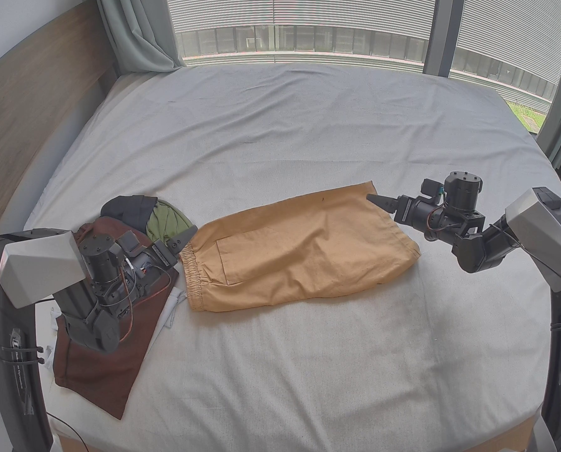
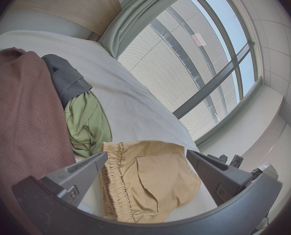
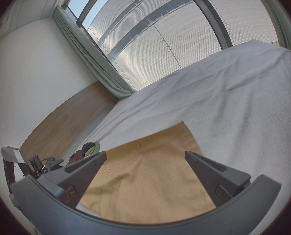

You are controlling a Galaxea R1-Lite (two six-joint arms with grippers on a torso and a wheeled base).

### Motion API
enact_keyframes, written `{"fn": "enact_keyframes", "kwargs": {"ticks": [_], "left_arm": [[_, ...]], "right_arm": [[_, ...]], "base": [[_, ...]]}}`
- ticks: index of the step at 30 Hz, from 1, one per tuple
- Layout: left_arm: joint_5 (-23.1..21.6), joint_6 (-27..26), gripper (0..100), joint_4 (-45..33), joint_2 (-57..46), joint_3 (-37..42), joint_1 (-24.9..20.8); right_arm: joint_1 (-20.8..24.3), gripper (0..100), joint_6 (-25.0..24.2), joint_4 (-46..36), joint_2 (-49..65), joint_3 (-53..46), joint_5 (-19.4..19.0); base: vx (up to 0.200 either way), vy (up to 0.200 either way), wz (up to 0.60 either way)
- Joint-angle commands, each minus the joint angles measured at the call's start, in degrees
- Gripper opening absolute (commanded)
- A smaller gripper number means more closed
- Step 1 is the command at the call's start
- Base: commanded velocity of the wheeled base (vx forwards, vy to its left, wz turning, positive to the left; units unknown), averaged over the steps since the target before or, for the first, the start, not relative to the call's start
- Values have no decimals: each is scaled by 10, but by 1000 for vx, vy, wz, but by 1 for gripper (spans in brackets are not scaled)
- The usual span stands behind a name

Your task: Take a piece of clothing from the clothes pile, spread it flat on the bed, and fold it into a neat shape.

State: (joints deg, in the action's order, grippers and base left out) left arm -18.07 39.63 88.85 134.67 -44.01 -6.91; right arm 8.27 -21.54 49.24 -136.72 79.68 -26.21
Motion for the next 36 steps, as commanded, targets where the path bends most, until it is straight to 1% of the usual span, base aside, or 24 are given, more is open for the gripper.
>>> {"fn": "enact_keyframes", "kwargs": {"ticks": [1,4,8,10,14,20,24,26,29,32,36], "left_arm": [[-3,1,100,0,-27,13,-3],[-3,0,100,0,-27,13,-6],[-3,-2,100,0,-29,16,-12],[-3,-3,100,0,-30,17,-13],[-3,-21,100,0,-41,26,-14],[-3,-25,100,0,-53,35,-27],[-3,-25,100,0,-57,39,-31],[-4,-26,100,0,-58,41,-33],[-5,-33,100,0,-58,46,-27],[-6,-47,100,0,-58,49,-27],[-6,-83,100,0,-61,58,-30]], "right_arm": [[5,100,0,8,56,-85,-2],[7,100,0,32,70,-137,-2],[10,100,-1,96,78,-196,-2],[10,100,-2,113,83,-217,-2],[11,100,-15,155,93,-275,-3],[10,100,-33,242,105,-328,-5],[11,100,-48,253,124,-354,-6],[18,100,-57,263,139,-385,-13],[18,100,-62,283,143,-389,-17],[18,100,-62,285,149,-395,-17],[19,100,-62,285,147,-400,-17]], "base": [[0,0,0],[0,0,0],[0,0,0],[0,0,0],[0,0,0],[0,0,0],[0,0,0],[0,0,0],[0,0,0],[0,0,0],[0,0,0]]}}
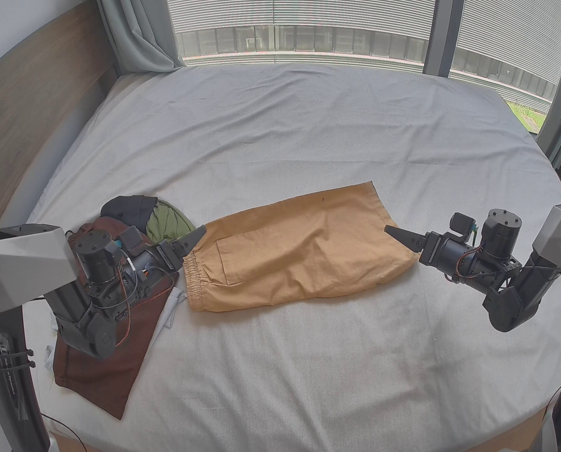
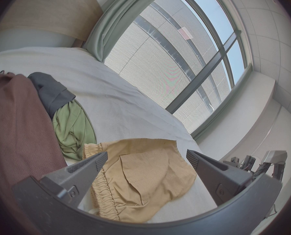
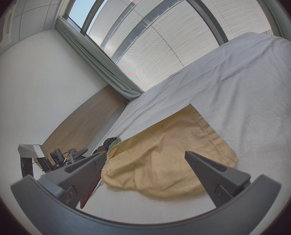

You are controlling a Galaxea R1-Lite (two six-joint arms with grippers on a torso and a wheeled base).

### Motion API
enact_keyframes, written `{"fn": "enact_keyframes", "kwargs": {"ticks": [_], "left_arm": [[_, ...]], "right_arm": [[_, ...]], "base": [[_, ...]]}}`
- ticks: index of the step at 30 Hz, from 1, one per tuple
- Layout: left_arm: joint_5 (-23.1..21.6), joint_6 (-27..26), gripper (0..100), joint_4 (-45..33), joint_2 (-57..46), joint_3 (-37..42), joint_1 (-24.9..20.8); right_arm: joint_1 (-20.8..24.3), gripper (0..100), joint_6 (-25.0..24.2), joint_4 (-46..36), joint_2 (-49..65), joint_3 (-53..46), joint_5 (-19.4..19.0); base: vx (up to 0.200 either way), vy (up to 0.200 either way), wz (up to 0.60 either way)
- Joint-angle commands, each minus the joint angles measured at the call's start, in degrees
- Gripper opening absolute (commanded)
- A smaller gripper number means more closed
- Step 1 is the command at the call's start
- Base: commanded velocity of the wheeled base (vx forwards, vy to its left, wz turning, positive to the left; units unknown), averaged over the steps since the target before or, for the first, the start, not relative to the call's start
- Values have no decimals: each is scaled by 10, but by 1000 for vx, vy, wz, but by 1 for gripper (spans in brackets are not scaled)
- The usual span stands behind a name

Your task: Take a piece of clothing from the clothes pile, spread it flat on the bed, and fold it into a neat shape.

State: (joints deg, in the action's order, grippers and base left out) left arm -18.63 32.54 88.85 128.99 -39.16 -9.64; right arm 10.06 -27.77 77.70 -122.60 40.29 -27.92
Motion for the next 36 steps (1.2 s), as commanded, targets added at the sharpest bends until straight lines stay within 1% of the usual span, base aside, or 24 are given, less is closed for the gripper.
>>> {"fn": "enact_keyframes", "kwargs": {"ticks": [1,3,5,8,10,13,17,20,22,27,30,36], "left_arm": [[-1,-18,100,1,-6,13,-4],[-11,-39,100,1,-8,15,-4],[-22,-71,100,1,-8,17,2],[-24,-115,100,1,-5,15,12],[-24,-129,100,1,-8,17,14],[-23,-136,100,1,-10,18,13],[-23,-167,100,1,-8,16,16],[-26,-238,100,0,-2,17,30],[-27,-266,100,1,3,17,36],[-45,-275,100,1,-4,30,37],[-46,-281,100,0,-13,53,37],[-46,-304,100,1,-9,58,38]], "right_arm": [[1,100,0,1,6,-7,0],[-3,100,0,1,6,-7,0],[-7,100,-1,0,9,-7,-3],[-9,100,-1,1,6,-14,-4],[-9,100,-1,1,4,-14,-4],[-9,100,-1,1,3,-14,-6],[-9,100,-2,1,3,-15,-12],[-6,100,-2,1,3,-16,-12],[-4,100,-2,1,0,-17,-12],[-3,100,-1,8,-10,-18,-11],[-2,100,-1,11,-6,-20,-11],[6,100,-1,13,-5,-28,-10]], "base": [[0,0,0],[0,0,0],[0,0,0],[0,0,0],[0,0,0],[0,0,0],[0,0,0],[0,0,0],[0,0,0],[0,0,0],[0,0,0],[0,0,0]]}}
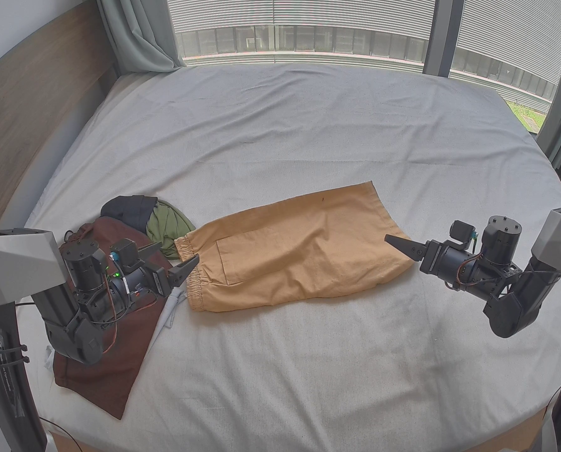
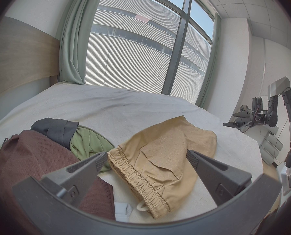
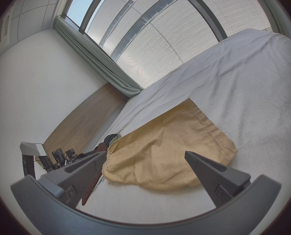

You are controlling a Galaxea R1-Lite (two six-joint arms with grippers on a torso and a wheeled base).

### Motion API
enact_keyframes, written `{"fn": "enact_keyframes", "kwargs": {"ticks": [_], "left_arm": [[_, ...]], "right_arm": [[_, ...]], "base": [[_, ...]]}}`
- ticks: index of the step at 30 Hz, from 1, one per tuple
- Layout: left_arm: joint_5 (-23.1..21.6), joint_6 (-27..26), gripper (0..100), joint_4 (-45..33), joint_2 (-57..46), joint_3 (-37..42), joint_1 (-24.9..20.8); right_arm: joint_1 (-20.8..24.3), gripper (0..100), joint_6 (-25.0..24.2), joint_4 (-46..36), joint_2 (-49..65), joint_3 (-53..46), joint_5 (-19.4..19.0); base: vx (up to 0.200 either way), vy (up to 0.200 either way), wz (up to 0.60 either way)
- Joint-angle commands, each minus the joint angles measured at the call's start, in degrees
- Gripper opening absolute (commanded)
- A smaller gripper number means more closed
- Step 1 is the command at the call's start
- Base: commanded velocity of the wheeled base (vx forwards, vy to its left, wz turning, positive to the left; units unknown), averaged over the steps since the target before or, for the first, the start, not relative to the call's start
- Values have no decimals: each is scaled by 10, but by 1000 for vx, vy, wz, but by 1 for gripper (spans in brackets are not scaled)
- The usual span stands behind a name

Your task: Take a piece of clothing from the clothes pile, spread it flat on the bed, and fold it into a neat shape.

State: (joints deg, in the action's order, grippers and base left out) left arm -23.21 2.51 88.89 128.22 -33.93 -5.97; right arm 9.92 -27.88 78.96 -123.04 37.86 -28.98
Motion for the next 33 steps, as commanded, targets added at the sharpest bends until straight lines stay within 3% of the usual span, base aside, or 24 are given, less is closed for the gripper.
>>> {"fn": "enact_keyframes", "kwargs": {"ticks": [1,15,33], "left_arm": [[-1,-5,100,1,-2,5,3],[1,-26,100,0,8,25,3],[2,-26,100,0,12,20,6]], "right_arm": [[9,100,0,0,-2,-4,1],[37,100,5,16,-59,-7,4],[40,100,4,14,-140,19,7]], "base": [[0,0,0],[0,0,0],[0,0,0]]}}
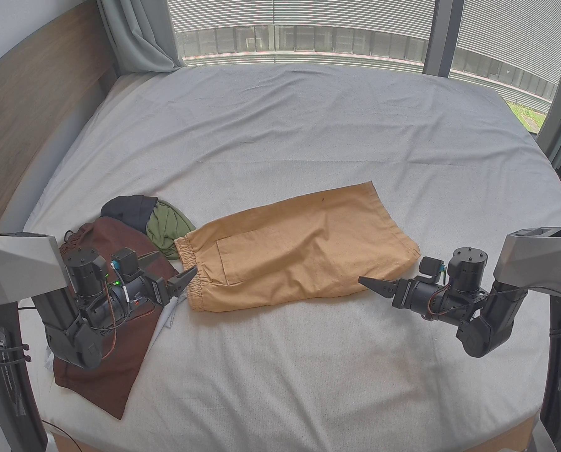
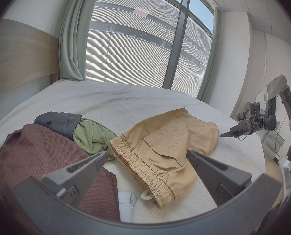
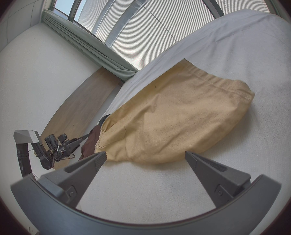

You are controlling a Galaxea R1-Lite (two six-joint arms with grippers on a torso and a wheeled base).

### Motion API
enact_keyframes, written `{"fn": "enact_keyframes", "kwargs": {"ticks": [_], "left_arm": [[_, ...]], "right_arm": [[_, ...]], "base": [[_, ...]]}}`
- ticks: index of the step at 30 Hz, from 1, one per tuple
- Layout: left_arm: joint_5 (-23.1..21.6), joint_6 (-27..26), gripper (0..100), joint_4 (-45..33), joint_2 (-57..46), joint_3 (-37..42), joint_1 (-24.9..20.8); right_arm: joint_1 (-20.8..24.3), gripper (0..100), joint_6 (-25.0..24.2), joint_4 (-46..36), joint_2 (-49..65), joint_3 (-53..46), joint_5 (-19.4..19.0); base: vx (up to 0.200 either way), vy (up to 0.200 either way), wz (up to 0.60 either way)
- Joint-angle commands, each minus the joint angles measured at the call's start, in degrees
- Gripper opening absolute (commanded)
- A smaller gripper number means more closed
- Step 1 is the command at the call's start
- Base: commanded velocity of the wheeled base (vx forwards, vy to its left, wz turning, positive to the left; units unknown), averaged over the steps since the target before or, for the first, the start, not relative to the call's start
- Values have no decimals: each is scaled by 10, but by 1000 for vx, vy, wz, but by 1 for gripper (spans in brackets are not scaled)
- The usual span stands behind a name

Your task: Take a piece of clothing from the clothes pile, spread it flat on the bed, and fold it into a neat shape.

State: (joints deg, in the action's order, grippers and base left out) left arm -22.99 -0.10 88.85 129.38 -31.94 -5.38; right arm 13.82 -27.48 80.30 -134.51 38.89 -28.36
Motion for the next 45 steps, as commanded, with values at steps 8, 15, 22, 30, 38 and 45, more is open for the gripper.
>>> {"fn": "enact_keyframes", "kwargs": {"ticks": [8,15,22,30,38,45], "left_arm": [[0,0,100,0,2,0,0],[0,0,100,0,3,0,0],[0,-1,100,0,1,2,0],[1,-1,100,0,2,2,-2],[2,-1,100,0,5,1,-3],[3,-1,100,0,8,0,-5]], "right_arm": [[1,100,-5,-1,-60,30,13],[8,100,-18,-1,-85,64,33],[26,100,-76,6,-112,102,42],[33,100,-86,39,-152,144,68],[41,100,-101,52,-153,153,69],[43,100,-106,58,-152,153,70]], "base": [[0,0,0],[0,0,0],[0,0,0],[0,0,0],[0,0,0],[0,0,0]]}}
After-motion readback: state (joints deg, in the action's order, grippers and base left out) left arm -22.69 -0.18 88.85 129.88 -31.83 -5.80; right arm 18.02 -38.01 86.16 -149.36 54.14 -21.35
